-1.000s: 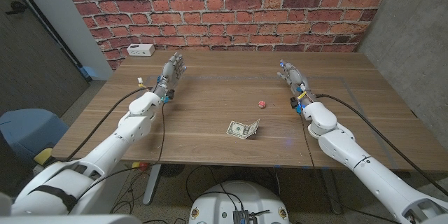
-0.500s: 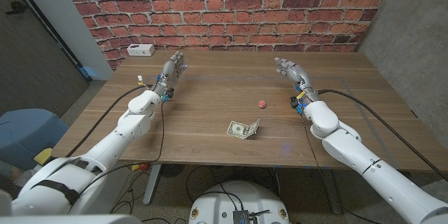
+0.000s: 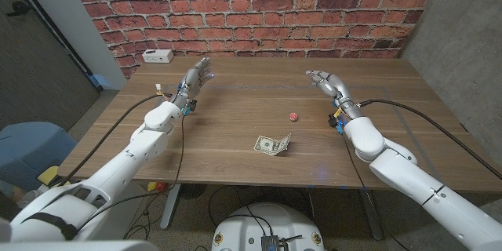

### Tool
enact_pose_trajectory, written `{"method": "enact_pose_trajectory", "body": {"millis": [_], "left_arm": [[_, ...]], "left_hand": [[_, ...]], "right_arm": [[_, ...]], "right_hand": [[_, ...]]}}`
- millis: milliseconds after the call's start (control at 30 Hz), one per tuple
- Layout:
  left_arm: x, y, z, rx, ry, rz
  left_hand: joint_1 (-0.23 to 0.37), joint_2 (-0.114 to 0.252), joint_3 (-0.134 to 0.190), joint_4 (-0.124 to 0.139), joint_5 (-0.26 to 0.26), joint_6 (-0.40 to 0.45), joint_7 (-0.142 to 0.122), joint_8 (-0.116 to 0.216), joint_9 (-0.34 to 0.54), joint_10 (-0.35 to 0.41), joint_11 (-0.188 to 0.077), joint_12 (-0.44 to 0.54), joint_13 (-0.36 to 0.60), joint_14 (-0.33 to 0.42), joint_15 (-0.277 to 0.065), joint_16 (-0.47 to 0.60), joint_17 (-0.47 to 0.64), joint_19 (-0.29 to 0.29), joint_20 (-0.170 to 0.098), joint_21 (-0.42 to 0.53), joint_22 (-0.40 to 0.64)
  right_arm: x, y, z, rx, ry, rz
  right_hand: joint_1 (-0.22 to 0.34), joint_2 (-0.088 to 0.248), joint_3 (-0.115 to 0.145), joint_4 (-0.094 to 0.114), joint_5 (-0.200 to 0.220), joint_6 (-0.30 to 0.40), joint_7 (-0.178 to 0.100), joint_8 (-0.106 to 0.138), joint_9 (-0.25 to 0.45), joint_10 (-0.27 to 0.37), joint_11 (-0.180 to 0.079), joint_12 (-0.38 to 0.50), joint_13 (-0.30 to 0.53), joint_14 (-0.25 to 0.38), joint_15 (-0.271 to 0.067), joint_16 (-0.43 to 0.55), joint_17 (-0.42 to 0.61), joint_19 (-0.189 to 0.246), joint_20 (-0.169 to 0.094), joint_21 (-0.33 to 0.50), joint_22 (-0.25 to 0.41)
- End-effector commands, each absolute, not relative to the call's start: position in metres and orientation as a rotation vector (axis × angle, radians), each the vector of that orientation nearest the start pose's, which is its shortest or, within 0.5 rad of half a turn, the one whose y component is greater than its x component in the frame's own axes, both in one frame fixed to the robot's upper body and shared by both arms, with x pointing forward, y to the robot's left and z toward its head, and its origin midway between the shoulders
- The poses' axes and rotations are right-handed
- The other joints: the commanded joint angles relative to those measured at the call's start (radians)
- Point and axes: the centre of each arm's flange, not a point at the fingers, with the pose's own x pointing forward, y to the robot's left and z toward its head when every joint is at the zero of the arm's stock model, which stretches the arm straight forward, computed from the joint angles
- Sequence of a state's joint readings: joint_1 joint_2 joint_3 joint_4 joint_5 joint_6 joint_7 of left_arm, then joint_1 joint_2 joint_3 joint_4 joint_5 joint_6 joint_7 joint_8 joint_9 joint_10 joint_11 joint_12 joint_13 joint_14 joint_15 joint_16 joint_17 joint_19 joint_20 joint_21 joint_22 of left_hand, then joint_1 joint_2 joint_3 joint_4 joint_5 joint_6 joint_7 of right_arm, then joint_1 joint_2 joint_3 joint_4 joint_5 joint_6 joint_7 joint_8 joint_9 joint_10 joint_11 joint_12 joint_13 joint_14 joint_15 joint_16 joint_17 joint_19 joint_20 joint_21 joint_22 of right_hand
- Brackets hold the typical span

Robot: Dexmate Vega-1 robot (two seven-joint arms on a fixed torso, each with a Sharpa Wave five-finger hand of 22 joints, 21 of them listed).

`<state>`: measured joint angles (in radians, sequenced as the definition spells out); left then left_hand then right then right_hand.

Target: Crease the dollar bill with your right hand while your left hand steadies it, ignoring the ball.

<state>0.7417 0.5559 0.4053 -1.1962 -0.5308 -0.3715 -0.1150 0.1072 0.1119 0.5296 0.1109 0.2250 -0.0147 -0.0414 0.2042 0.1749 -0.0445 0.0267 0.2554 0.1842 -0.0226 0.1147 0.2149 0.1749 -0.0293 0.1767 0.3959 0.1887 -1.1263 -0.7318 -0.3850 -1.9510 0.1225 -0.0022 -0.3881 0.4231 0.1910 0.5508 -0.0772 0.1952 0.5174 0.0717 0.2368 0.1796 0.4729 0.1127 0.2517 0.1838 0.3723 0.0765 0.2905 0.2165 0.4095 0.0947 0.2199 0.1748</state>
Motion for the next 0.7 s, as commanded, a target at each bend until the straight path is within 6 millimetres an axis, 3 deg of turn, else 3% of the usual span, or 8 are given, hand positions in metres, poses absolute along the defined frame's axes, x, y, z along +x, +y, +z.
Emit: {"method": "enact_pose_trajectory", "body": {"millis": [33,700], "left_arm": [[0.636,0.292,0.011,0.286,-0.708,-0.219],[0.625,0.273,0.016,0.365,-0.734,-0.271]], "left_hand": [[0.016,0.041,0.014,-0.004,-0.006,0.026,0.003,0.008,0.002,0.023,-0.002,0.008,0.003,0.019,0.005,0.003,0.001,0.016,0.008,0.008,0.003],[0.035,0.045,0.035,-0.015,-0.018,0.051,0.011,0.005,0.003,0.053,0.003,0.009,0.004,0.045,0.006,-0.002,0.001,0.031,0.012,0.009,0.003]], "right_arm": [[0.508,-0.222,-0.033,-0.693,-0.716,-0.015],[0.479,-0.203,-0.044,-0.924,-0.717,-0.037]], "right_hand": [[0.018,0.001,0.017,0.001,-0.006,0.044,0.001,0.008,0.002,0.038,0.002,0.009,0.006,0.03,-0.003,0.013,0.007,0.018,0.003,0.011,0.004],[0.043,-0.001,0.039,0.002,-0.012,0.153,0.002,0.016,0.002,0.133,0.011,0.024,0.007,0.107,-0.024,0.042,0.016,0.066,0.008,0.022,0.006]]}}
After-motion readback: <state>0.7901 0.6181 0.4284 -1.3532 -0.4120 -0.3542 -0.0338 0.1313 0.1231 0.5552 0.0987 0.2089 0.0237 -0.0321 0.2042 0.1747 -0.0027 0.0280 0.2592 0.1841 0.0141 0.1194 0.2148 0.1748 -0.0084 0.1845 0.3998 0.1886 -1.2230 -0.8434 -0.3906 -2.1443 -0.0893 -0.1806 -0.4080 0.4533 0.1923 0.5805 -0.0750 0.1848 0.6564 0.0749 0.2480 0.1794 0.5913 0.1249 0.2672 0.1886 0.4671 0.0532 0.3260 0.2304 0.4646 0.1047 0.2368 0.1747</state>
